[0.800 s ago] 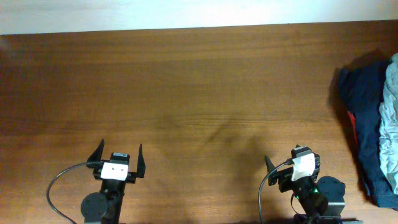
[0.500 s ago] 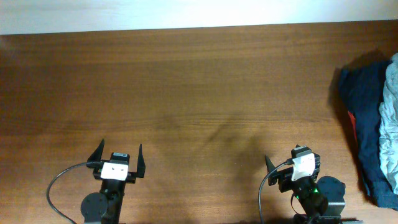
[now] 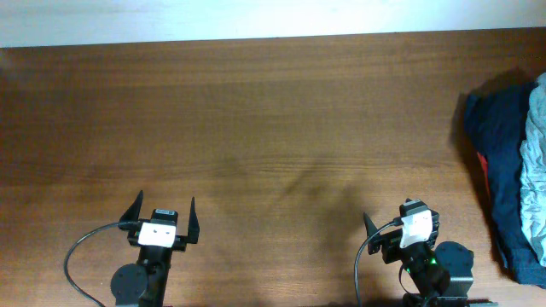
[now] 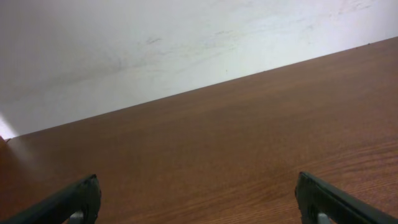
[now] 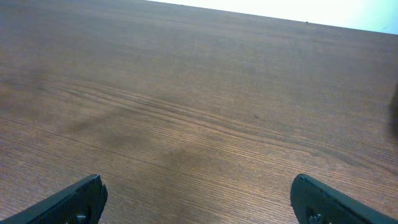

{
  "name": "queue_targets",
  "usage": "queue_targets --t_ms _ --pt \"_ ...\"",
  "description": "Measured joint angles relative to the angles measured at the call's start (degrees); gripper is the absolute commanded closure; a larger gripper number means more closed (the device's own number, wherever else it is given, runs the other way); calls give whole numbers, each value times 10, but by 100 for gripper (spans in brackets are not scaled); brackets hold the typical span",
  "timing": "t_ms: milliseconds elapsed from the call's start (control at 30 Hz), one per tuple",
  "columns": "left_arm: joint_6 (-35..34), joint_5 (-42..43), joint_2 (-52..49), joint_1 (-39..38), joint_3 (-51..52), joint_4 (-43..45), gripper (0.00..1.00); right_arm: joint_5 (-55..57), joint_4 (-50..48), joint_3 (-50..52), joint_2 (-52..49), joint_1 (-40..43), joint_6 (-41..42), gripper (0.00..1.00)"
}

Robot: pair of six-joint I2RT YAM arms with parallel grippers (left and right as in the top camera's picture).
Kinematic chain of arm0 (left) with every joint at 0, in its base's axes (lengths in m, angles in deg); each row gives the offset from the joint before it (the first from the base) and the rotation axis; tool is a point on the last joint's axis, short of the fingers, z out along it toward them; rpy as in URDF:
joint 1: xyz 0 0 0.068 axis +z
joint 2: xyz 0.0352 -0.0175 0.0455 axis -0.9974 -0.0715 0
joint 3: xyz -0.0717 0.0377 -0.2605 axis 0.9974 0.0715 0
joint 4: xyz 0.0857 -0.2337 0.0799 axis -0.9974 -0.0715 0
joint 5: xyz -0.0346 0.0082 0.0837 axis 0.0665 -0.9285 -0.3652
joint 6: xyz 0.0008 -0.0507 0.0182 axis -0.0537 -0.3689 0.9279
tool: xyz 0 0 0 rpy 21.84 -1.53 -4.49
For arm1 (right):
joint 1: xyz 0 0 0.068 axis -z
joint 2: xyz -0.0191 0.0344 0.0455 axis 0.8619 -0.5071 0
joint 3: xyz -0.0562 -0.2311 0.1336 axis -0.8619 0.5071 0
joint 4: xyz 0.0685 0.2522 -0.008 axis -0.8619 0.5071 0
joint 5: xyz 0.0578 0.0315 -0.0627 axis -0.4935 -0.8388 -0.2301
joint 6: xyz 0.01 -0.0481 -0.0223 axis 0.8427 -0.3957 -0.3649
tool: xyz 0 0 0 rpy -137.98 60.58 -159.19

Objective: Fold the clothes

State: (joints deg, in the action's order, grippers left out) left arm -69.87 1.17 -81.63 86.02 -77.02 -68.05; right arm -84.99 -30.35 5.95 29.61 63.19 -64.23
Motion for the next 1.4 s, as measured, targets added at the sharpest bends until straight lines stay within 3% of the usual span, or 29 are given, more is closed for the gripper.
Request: queue_targets --t_ms 1267,1400 --pt "0 0 0 0 0 0 0 -1 -17 0 0 0 1 1" --pt "0 10 0 0 0 2 0 -86 -45 1 0 0 15 1"
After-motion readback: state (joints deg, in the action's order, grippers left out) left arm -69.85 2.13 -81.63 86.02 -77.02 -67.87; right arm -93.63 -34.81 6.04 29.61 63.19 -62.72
